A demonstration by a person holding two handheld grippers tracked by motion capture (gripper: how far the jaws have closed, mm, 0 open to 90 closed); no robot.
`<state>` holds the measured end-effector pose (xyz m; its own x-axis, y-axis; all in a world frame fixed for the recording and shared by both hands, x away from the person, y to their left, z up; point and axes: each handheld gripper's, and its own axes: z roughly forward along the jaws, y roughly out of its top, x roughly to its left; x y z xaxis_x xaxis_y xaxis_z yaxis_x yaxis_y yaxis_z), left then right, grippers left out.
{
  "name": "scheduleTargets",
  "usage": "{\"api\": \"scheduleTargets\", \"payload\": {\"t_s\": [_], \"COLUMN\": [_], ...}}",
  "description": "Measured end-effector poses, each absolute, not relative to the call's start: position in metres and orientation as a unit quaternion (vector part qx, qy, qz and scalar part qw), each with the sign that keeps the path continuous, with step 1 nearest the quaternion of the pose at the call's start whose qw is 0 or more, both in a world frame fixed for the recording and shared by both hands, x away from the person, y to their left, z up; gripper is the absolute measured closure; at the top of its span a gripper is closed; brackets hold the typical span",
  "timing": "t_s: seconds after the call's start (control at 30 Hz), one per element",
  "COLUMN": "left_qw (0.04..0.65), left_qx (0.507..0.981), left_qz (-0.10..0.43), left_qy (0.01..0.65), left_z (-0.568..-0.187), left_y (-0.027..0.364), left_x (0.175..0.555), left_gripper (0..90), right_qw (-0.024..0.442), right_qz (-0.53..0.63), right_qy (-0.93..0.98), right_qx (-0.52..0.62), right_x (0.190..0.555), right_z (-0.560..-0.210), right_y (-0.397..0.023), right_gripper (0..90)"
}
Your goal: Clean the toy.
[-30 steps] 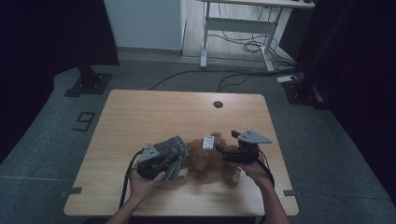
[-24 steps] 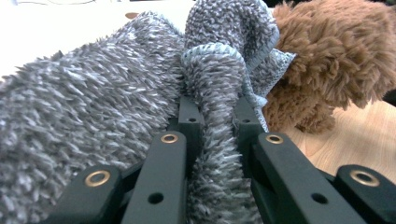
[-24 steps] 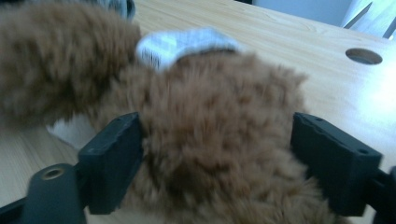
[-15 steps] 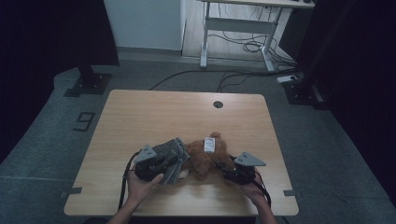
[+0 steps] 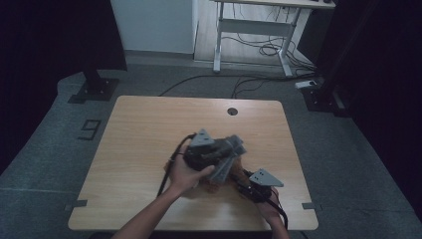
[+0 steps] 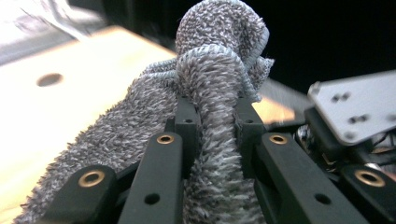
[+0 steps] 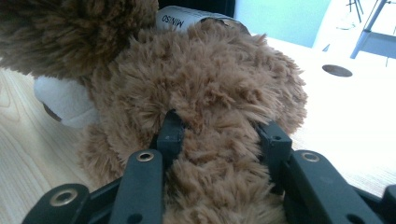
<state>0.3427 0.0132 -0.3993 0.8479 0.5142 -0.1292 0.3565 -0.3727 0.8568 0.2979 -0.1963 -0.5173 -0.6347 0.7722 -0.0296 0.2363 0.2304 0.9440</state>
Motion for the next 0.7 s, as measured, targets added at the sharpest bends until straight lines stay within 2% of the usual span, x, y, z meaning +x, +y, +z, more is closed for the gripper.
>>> {"api": "scheduleTargets", "payload": {"t_s": [0.03, 0.07, 0.13, 0.27, 0.57, 0.7], "left_qw": [0.494, 0.465, 0.435, 0.443, 0.462, 0.489], "left_qx": [0.825, 0.843, 0.859, 0.852, 0.826, 0.803], "left_qz": [0.080, 0.074, 0.075, 0.073, 0.109, 0.084], "left_qy": [0.264, 0.259, 0.258, 0.268, 0.303, 0.331], "left_z": [-0.399, -0.416, -0.434, -0.451, -0.448, -0.455], "left_y": [0.013, -0.005, -0.014, -0.010, 0.047, 0.080], "left_x": [0.343, 0.344, 0.345, 0.342, 0.332, 0.335], "left_gripper": [76.2, 76.2, 76.5, 77.4, 77.5, 77.6], "right_qw": [0.258, 0.265, 0.267, 0.265, 0.258, 0.253], "right_qz": [0.519, 0.519, 0.515, 0.509, 0.522, 0.529], "right_qy": [0.741, 0.740, 0.744, 0.748, 0.741, 0.741], "right_qx": [0.340, 0.335, 0.332, 0.335, 0.336, 0.327], "right_x": [0.298, 0.297, 0.295, 0.295, 0.295, 0.294], "right_z": [-0.517, -0.518, -0.518, -0.521, -0.525, -0.527], "right_y": [-0.196, -0.196, -0.196, -0.198, -0.202, -0.205], "right_gripper": [61.9, 62.4, 63.0, 64.5, 65.4, 65.4]}}
